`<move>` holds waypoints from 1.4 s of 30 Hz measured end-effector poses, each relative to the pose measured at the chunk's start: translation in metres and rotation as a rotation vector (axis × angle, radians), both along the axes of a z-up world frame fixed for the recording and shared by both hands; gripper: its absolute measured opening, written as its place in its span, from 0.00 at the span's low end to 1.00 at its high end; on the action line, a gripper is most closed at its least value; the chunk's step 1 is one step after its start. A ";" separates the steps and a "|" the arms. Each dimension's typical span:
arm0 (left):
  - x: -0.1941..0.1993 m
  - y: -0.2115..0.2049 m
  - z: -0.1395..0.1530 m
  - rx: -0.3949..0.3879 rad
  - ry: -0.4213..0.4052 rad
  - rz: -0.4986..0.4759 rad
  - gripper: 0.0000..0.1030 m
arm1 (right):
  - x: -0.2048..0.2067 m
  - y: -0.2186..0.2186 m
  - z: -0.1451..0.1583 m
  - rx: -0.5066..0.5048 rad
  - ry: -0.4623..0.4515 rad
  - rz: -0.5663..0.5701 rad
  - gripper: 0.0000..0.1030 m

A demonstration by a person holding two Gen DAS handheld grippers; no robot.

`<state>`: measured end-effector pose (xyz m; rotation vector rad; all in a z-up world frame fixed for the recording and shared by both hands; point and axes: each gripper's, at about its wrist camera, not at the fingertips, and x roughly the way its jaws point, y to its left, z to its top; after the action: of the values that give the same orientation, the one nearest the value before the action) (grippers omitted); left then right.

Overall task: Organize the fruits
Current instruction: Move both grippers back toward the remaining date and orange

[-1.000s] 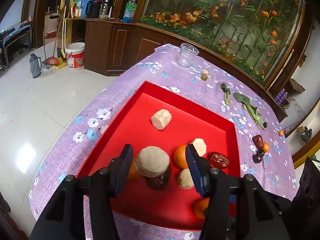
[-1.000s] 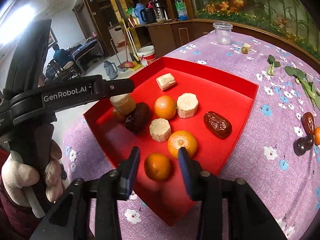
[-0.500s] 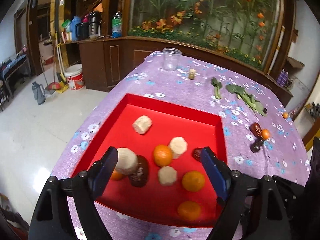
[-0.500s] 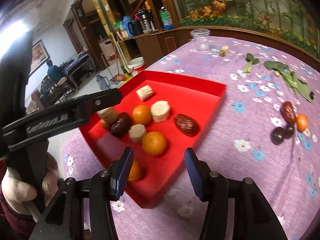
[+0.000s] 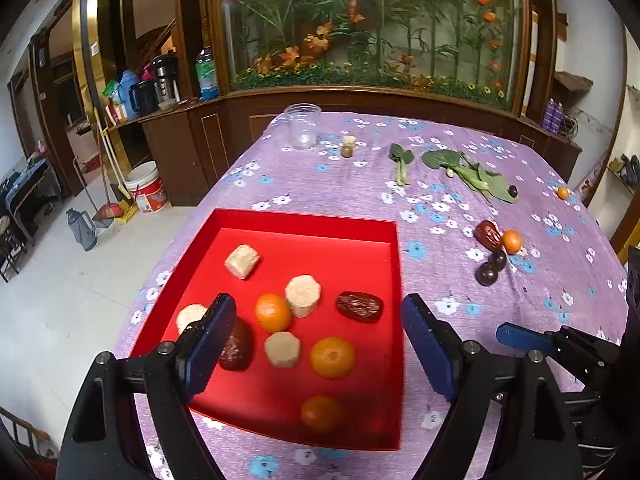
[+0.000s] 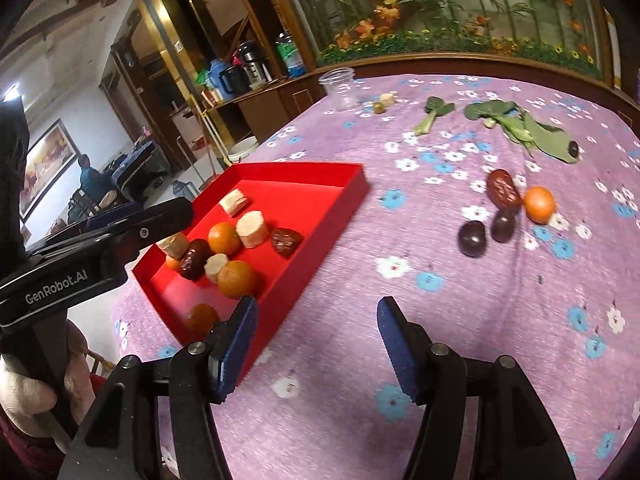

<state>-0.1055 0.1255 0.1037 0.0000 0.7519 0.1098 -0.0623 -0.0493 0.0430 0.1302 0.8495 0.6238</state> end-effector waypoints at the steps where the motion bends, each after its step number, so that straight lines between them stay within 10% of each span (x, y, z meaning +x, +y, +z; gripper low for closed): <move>1: 0.002 -0.004 0.000 0.005 0.003 -0.007 0.81 | 0.000 -0.004 -0.001 0.004 0.002 -0.005 0.65; 26: 0.047 -0.062 -0.030 -0.135 0.129 -0.185 0.81 | 0.065 -0.136 -0.003 -0.037 0.049 -0.264 0.65; 42: 0.190 -0.103 -0.053 -0.423 0.247 -0.285 0.81 | 0.147 -0.109 -0.032 -0.082 0.074 -0.259 0.55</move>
<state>0.0846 0.0229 0.0505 -0.2855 1.0025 -0.3276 0.0847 -0.1586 0.0105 0.1867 0.9110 0.3424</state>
